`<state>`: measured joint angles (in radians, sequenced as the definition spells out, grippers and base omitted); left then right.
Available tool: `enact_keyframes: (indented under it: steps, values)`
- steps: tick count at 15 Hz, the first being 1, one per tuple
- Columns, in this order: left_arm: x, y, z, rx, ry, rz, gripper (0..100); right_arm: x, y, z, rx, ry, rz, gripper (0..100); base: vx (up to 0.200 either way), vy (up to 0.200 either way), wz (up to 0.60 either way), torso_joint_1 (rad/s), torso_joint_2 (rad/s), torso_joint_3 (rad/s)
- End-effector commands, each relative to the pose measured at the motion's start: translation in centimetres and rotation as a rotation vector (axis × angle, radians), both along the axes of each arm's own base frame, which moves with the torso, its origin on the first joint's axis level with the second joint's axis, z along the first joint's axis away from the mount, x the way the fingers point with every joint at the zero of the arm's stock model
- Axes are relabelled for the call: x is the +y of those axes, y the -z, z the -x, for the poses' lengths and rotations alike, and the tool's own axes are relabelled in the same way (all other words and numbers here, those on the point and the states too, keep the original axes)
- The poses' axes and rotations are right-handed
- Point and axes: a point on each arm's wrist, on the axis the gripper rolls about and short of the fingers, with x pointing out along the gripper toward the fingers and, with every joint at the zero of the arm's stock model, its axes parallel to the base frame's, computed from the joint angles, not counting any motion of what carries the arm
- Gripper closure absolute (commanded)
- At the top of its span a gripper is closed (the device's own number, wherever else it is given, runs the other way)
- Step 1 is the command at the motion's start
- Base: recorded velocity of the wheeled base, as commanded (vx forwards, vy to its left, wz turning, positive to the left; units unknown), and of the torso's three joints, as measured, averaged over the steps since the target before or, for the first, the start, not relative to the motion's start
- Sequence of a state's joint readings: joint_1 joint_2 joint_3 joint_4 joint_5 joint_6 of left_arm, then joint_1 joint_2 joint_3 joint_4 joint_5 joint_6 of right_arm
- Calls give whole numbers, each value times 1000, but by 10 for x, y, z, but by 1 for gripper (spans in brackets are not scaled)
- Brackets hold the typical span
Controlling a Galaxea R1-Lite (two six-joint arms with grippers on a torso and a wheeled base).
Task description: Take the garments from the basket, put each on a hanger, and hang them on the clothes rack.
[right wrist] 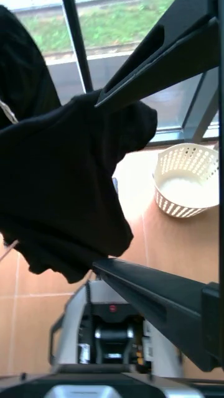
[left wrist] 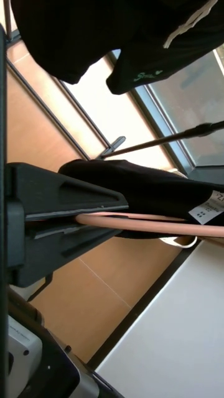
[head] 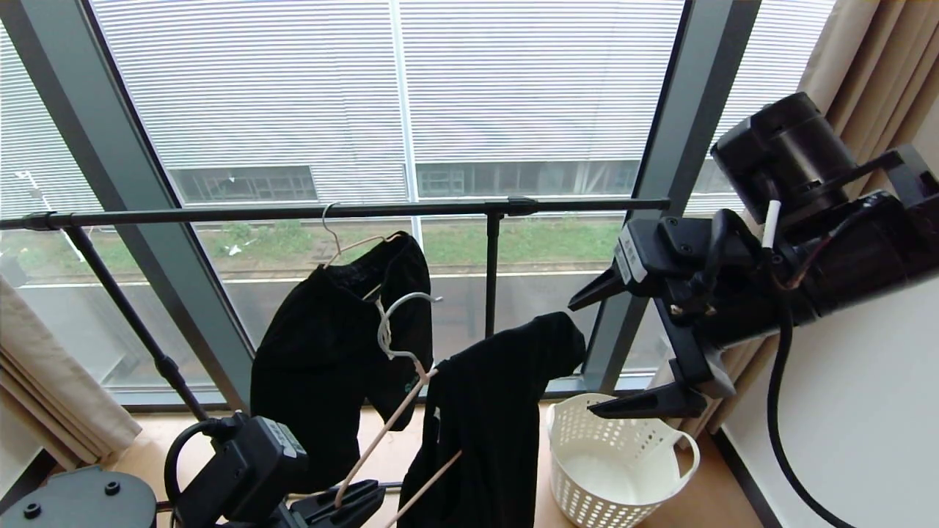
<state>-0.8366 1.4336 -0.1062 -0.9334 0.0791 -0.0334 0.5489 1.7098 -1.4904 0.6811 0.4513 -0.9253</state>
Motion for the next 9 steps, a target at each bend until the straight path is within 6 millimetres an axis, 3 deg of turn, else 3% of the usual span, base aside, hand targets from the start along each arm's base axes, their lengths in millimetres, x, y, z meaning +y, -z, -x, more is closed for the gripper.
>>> enact_keyframes:
  steps: [1, 5, 9]
  values:
    - [1, 2, 3, 1, 9, -12, 100, 15, 11, -34, 60, -22, 39, 0, 0, 0, 0, 0, 0, 0]
    - [0, 3, 6, 1, 33, -19, 100, 39, 16, -51, 86, -74, 53, 0, 0, 0, 0, 0, 0, 0]
    - [-1, 3, 8, 0, 43, -16, 100, 54, 27, -51, 98, -118, 72, 0, 0, 0, 0, 0, 0, 0]
